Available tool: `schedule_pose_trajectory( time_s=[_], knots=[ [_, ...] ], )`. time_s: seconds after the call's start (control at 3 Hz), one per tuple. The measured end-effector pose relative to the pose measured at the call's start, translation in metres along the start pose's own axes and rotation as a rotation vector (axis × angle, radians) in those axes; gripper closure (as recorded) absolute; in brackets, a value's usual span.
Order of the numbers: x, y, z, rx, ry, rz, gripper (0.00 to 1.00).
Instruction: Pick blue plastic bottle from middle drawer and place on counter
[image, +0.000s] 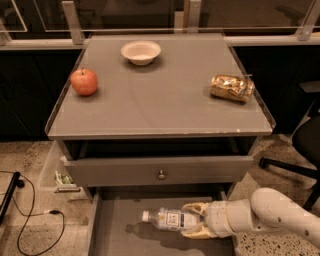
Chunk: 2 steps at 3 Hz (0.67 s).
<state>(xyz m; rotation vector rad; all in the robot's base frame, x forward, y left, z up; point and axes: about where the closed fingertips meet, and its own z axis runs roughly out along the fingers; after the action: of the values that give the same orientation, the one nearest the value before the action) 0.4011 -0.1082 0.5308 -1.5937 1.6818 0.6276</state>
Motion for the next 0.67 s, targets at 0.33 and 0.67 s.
schedule_pose_trajectory(
  time_s=[0.33,0.67],
  knots=[
    [0.0,0.0,0.001,-0.002,-0.002,0.001,1.0],
    [-0.031,0.013,-0.016,0.014,-0.015,-0.064,1.0]
  ],
)
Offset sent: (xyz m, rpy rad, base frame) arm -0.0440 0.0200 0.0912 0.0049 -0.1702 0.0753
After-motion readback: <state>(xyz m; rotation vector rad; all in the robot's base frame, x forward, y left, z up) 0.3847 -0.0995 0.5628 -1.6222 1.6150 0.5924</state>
